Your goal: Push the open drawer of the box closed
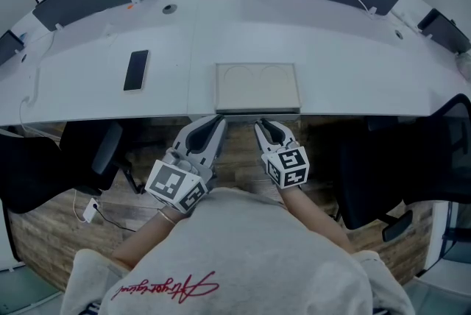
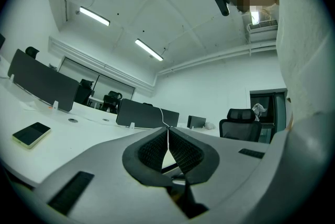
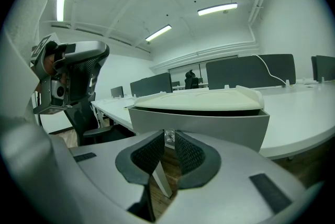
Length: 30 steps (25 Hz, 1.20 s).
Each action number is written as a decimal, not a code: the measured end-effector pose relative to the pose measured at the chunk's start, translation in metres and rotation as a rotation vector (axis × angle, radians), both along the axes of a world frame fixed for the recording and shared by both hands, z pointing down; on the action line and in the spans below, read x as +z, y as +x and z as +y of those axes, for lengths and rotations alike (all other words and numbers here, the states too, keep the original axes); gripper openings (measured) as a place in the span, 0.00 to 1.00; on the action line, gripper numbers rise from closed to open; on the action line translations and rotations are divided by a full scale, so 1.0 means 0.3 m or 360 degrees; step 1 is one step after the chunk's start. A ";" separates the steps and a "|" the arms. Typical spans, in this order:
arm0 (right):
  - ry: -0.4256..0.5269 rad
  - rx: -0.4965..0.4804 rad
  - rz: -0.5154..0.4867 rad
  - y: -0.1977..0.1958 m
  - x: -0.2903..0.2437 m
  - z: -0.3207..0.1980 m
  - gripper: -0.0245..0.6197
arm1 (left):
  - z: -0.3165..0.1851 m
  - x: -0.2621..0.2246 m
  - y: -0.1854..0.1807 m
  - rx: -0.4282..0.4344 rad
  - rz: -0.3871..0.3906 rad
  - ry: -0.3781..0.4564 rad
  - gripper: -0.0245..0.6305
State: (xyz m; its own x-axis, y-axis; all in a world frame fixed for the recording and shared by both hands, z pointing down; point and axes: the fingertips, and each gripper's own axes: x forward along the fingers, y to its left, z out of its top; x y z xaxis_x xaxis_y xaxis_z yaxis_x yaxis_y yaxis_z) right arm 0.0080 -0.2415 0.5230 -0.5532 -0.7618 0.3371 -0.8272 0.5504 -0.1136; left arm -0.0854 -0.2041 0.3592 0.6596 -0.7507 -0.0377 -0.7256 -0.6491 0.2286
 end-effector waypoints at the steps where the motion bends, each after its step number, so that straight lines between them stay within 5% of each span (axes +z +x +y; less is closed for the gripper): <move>1: 0.0000 0.0001 -0.0001 0.000 0.000 -0.001 0.15 | -0.001 -0.001 -0.001 -0.0002 0.0001 0.0002 0.07; 30: 0.0006 0.0038 -0.0025 0.001 0.000 -0.048 0.15 | -0.026 0.008 -0.031 -0.0030 -0.0007 -0.0005 0.07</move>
State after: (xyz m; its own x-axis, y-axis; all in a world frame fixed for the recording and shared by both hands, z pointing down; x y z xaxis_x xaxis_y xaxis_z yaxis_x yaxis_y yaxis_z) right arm 0.0081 -0.2558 0.5228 -0.5401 -0.7761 0.3255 -0.8382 0.5310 -0.1248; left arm -0.0946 -0.2119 0.3616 0.6454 -0.7631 -0.0324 -0.7388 -0.6345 0.2271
